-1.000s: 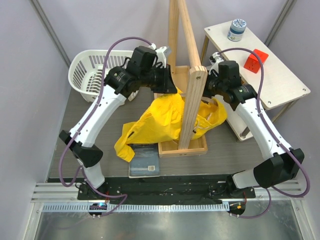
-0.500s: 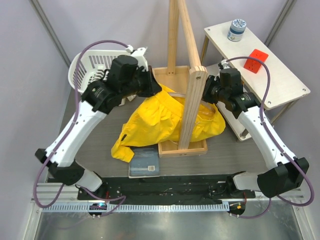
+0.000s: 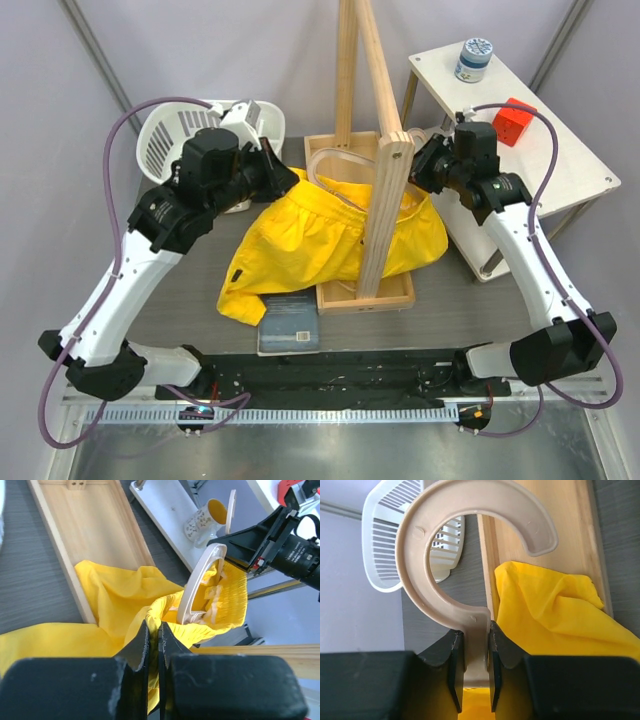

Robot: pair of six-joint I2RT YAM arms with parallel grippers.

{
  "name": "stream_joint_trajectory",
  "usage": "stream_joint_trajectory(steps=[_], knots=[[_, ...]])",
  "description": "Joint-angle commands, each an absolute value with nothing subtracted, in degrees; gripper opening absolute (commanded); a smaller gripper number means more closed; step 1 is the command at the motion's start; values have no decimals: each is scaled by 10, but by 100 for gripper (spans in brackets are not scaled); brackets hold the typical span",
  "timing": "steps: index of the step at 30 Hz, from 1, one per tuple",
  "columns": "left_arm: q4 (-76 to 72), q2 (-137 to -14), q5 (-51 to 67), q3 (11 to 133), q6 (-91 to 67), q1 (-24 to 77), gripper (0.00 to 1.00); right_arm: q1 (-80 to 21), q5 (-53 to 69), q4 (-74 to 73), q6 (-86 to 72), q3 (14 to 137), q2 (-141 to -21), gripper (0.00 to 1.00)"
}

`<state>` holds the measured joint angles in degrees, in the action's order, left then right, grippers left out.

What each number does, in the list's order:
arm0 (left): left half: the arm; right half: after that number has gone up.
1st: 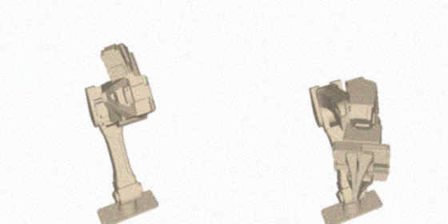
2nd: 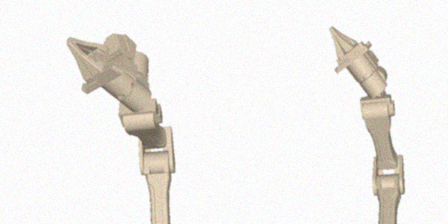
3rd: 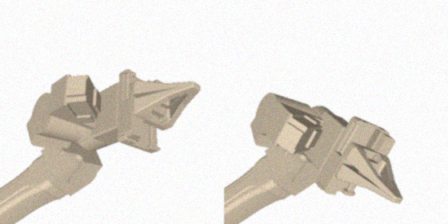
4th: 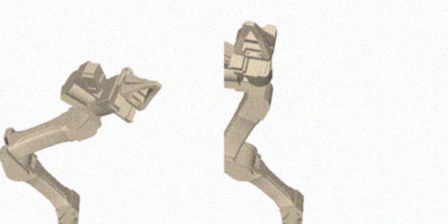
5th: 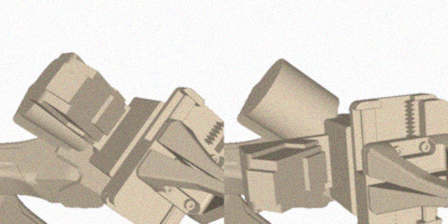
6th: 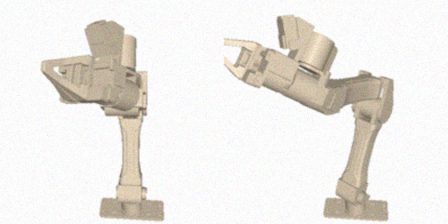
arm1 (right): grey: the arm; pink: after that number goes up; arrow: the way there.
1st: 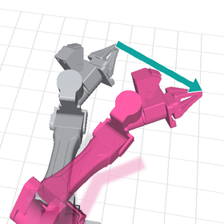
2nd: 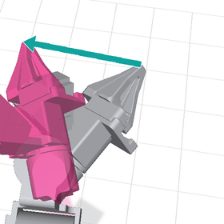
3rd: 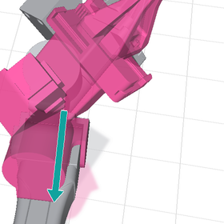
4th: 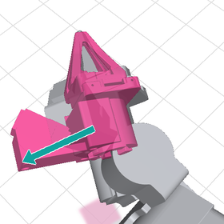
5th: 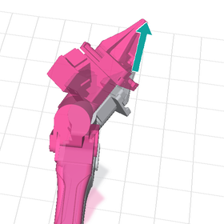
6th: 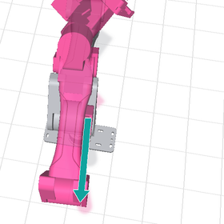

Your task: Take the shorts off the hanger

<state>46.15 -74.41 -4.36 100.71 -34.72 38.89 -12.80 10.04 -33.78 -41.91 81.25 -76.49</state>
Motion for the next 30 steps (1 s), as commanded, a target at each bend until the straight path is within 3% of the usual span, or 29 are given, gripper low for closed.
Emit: stream_joint_trajectory(steps=[1, 5, 12, 21, 30], knots=[[369, -756, 34, 996, -395, 373, 0, -128, 184, -316, -408, 851, -771, 1], [304, -799, 148, 974, -465, 357, 0, -150, 274, -313, -455, 871, -798, 1], [191, -838, 228, 899, -597, 345, 0, -173, 196, -352, -464, 938, -826, 1], [212, -864, 250, 879, -633, 345, 0, -181, 112, -294, -535, 979, -897, 1], [263, -754, 193, 776, -620, 331, 0, -180, 67, -209, -628, 1015, -944, 1]])
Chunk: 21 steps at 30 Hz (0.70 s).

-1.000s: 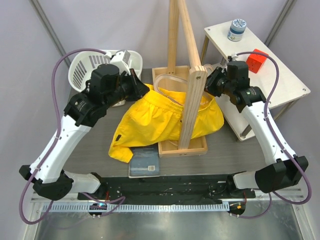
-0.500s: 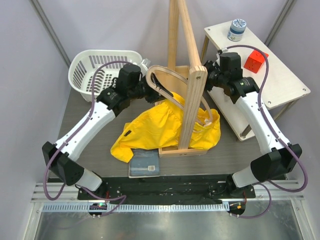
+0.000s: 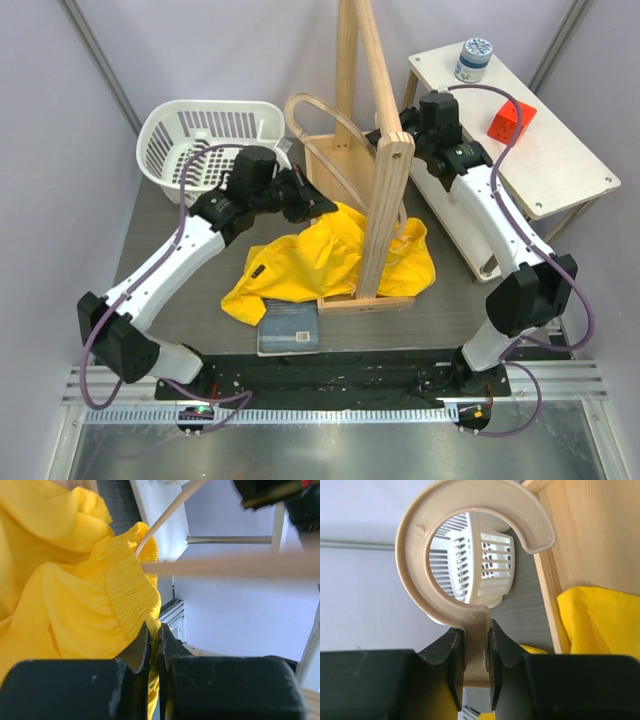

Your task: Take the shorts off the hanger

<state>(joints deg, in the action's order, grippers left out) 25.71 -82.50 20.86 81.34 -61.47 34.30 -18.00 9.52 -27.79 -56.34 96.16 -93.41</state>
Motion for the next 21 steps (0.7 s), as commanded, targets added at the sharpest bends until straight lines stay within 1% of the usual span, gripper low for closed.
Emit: stream_joint_trajectory(steps=[1, 3, 5, 8, 10, 13, 18, 21], knots=[[265, -742, 188, 766, -620, 324, 0, -181, 65, -211, -641, 1021, -958, 1], [273, -711, 173, 745, -619, 314, 0, -181, 60, -216, -651, 1046, -973, 1], [286, -694, 169, 739, -612, 292, 0, -180, 34, -256, -643, 1083, -996, 1], [324, -672, 156, 758, -586, 266, 0, -180, 5, -283, -610, 1106, -1012, 1], [348, -664, 143, 775, -570, 247, 0, -180, 3, -294, -588, 1107, -1014, 1], [397, -657, 122, 832, -533, 221, 0, -180, -21, -309, -567, 1089, -1005, 1], [474, -651, 83, 908, -471, 174, 0, -179, -76, -345, -536, 1056, -959, 1], [525, -649, 43, 950, -451, 142, 0, -180, -79, -366, -512, 1047, -937, 1]])
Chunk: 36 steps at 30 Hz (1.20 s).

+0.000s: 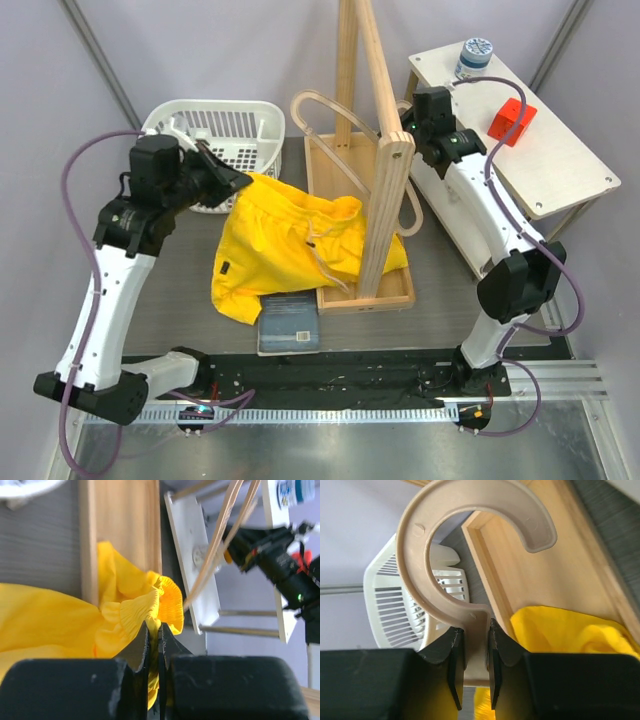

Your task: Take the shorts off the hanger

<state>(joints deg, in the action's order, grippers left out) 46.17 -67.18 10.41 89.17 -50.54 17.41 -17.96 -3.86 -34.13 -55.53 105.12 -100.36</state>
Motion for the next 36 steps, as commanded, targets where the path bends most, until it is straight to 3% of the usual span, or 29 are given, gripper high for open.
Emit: stream_joint_trajectory(steps=[1, 16, 22, 31, 36], knots=[[543, -645, 26, 968, -440, 134, 0, -180, -76, -371, -506, 1040, -932, 1], [584, -672, -241, 1255, -289, 126, 0, -180, -7, -421, -413, 948, -825, 1], [562, -667, -321, 1287, -212, 126, 0, -180, 22, -427, -406, 964, -834, 1], [541, -713, -318, 1339, -193, 126, 0, -179, 20, -444, -385, 976, -840, 1], [533, -739, -223, 1292, -235, 125, 0, -180, 27, -449, -381, 983, -840, 1]])
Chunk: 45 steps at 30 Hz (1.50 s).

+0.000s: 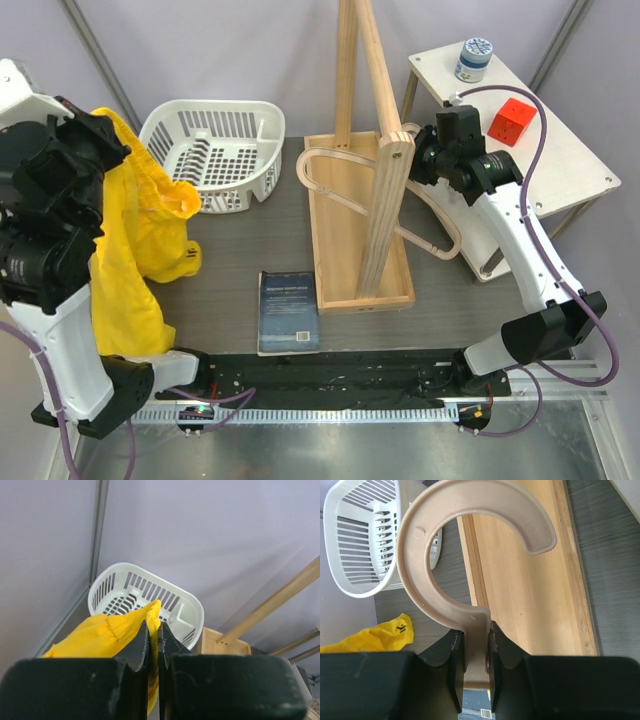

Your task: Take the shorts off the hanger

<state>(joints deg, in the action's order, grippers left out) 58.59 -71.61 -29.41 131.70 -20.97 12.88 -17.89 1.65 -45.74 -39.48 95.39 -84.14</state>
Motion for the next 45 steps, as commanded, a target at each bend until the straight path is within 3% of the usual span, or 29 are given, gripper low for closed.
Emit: stream_joint_trajectory(steps=[1, 6, 10, 19, 26, 32, 36, 38, 39, 40, 41, 42, 45], knots=[[534, -745, -203, 1287, -255, 126, 0, -180, 28, -449, -381, 983, -837, 1], [537, -816, -45, 1306, -314, 121, 0, -180, 23, -454, -373, 967, -824, 1], [509, -826, -11, 1302, -349, 120, 0, -180, 17, -454, -368, 954, -814, 1], [559, -746, -137, 1158, -424, 50, 0, -180, 36, -453, -367, 959, -822, 1], [639, -651, -247, 952, -495, -7, 0, -180, 46, -453, -368, 943, -817, 1], [652, -628, -208, 763, -604, -68, 0, -180, 62, -454, -370, 933, -814, 1], [620, -637, -176, 730, -615, -80, 4, -180, 67, -454, -367, 933, -810, 1], [610, -656, -184, 741, -605, -79, 13, -180, 73, -455, -364, 931, -809, 1], [609, -663, -189, 746, -599, -80, 24, -180, 75, -455, -364, 926, -809, 1], [606, -673, -187, 751, -596, -81, 59, -179, 77, -455, -364, 924, -809, 1], [605, -679, -182, 762, -592, -81, 76, -179, 80, -454, -365, 921, -809, 1], [605, -684, -175, 765, -591, -80, 100, -180, 84, -453, -365, 917, -809, 1], [629, -709, -120, 767, -608, -80, 100, -179, 84, -447, -360, 911, -807, 1]])
